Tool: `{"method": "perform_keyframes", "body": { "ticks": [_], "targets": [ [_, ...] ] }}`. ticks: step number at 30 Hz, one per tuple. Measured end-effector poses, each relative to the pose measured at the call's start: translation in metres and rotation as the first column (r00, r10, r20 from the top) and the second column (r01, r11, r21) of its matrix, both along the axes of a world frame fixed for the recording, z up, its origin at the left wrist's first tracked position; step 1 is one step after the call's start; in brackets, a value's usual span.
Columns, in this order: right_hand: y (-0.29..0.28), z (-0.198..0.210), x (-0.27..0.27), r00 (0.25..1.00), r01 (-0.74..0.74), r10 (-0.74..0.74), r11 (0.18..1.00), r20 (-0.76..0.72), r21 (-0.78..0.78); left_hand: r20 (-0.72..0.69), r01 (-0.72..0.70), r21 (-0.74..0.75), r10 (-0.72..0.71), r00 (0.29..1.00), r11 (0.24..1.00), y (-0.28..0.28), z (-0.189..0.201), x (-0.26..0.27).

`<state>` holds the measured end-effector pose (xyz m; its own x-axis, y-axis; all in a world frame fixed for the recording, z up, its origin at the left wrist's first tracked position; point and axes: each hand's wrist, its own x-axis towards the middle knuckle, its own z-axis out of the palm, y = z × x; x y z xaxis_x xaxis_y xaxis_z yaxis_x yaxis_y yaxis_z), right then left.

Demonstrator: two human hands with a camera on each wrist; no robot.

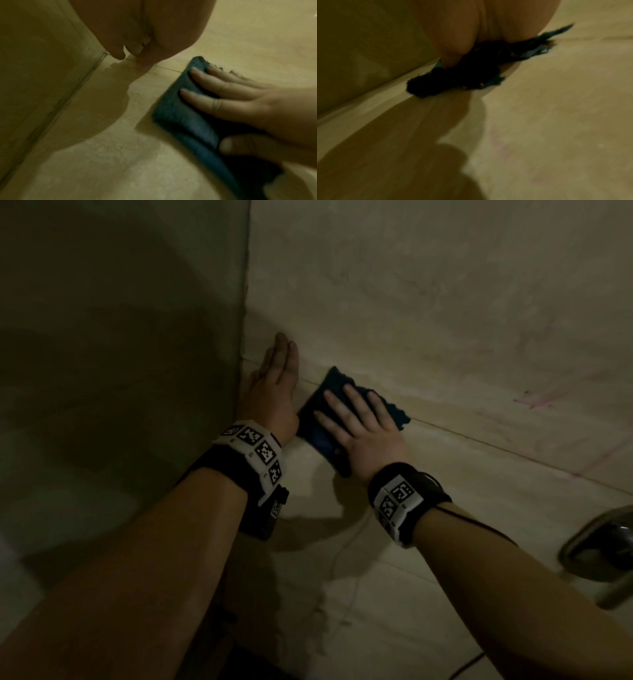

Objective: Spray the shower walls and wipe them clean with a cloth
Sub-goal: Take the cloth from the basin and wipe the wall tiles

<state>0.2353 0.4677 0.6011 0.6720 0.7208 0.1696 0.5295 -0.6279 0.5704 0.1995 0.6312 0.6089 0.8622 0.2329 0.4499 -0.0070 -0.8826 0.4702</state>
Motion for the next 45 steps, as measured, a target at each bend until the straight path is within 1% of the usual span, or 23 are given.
{"method": "perform_keyframes", "body": {
  "ticks": [2, 4, 8, 12, 15, 18, 21, 24, 26, 28, 30, 32, 34, 36, 37, 40, 42, 43, 45],
  "targets": [
    [-0.003, 0.011, 0.002, 1.0, 0.01, -0.011, 0.999, 0.022, 0.038, -0.006, -0.009, -0.001, 0.009, 1.0, 1.0, -0.001, 0.002, -0.001],
    [-0.007, 0.029, 0.002, 0.999, 0.011, -0.016, 0.994, 0.051, 0.107, -0.012, -0.018, 0.006, 0.018, 1.0, 1.0, -0.004, 0.004, -0.002],
    [-0.017, 0.079, 0.005, 0.985, -0.031, -0.018, 0.958, 0.17, 0.285, -0.007, -0.05, -0.047, 0.05, 0.999, 0.998, -0.011, 0.01, -0.004],
    [-0.034, 0.135, 0.011, 0.932, -0.036, -0.142, 0.879, 0.333, 0.475, 0.047, -0.071, -0.037, 0.073, 0.996, 0.997, -0.023, 0.016, -0.006],
    [-0.044, 0.161, 0.013, 0.906, -0.022, -0.22, 0.828, 0.36, 0.56, 0.082, -0.067, -0.017, 0.068, 0.994, 0.998, -0.034, 0.023, -0.003],
    [-0.045, 0.159, 0.014, 0.897, -0.012, -0.244, 0.821, 0.369, 0.571, 0.068, -0.048, -0.017, 0.049, 0.996, 0.999, -0.045, 0.033, 0.002],
    [-0.045, 0.138, 0.012, 0.909, 0.004, -0.247, 0.811, 0.337, 0.585, 0.115, -0.024, -0.002, 0.024, 0.993, 1.0, -0.054, 0.039, 0.006],
    [-0.051, 0.097, 0.015, 0.931, -0.002, -0.208, 0.817, 0.3, 0.576, 0.165, -0.05, -0.025, 0.054, 0.985, 0.998, -0.064, 0.043, 0.009],
    [-0.059, 0.061, 0.018, 0.921, -0.007, -0.211, 0.832, 0.326, 0.555, 0.174, -0.033, -0.073, 0.045, 0.984, 0.997, -0.071, 0.045, 0.008],
    [-0.069, 0.028, 0.018, 0.92, 0.03, -0.235, 0.841, 0.315, 0.54, 0.166, -0.007, -0.071, 0.019, 0.986, 0.997, -0.076, 0.045, 0.007],
    [-0.078, 0.005, 0.016, 0.924, 0.075, -0.26, 0.843, 0.281, 0.533, 0.128, 0.017, -0.044, -0.011, 0.992, 0.999, -0.08, 0.045, 0.005],
    [-0.085, -0.003, 0.014, 0.927, 0.084, -0.259, 0.848, 0.271, 0.523, 0.097, 0.046, -0.054, -0.041, 0.994, 0.997, -0.084, 0.043, 0.004],
    [-0.091, 0.0, 0.015, 0.934, 0.086, -0.247, 0.857, 0.259, 0.508, 0.096, 0.055, -0.055, -0.05, 0.994, 0.997, -0.086, 0.041, 0.003],
    [-0.093, 0.015, 0.014, 0.933, 0.051, -0.233, 0.84, 0.274, 0.541, 0.097, 0.06, -0.061, -0.054, 0.994, 0.996, -0.086, 0.037, 0.004],
    [-0.094, 0.028, 0.014, 0.927, 0.036, -0.241, 0.82, 0.288, 0.571, 0.099, 0.062, -0.059, -0.055, 0.993, 0.996, -0.086, 0.035, 0.004],
    [-0.099, 0.086, 0.012, 0.921, 0.095, -0.315, 0.751, 0.228, 0.653, 0.078, 0.04, -0.039, -0.037, 0.996, 0.998, -0.09, 0.029, 0.004],
    [-0.103, 0.121, 0.011, 0.899, 0.078, -0.35, 0.721, 0.264, 0.689, 0.048, 0.018, -0.048, -0.016, 0.999, 0.999, -0.095, 0.027, 0.005],
    [-0.104, 0.132, 0.011, 0.89, 0.077, -0.363, 0.717, 0.277, 0.693, 0.046, 0.009, -0.045, -0.007, 0.999, 0.999, -0.097, 0.028, 0.005],
    [-0.105, 0.138, 0.011, 0.879, 0.078, -0.376, 0.721, 0.294, 0.688, 0.072, 0.0, -0.032, 0.002, 0.997, 0.999, -0.1, 0.028, 0.005]
  ]
}}
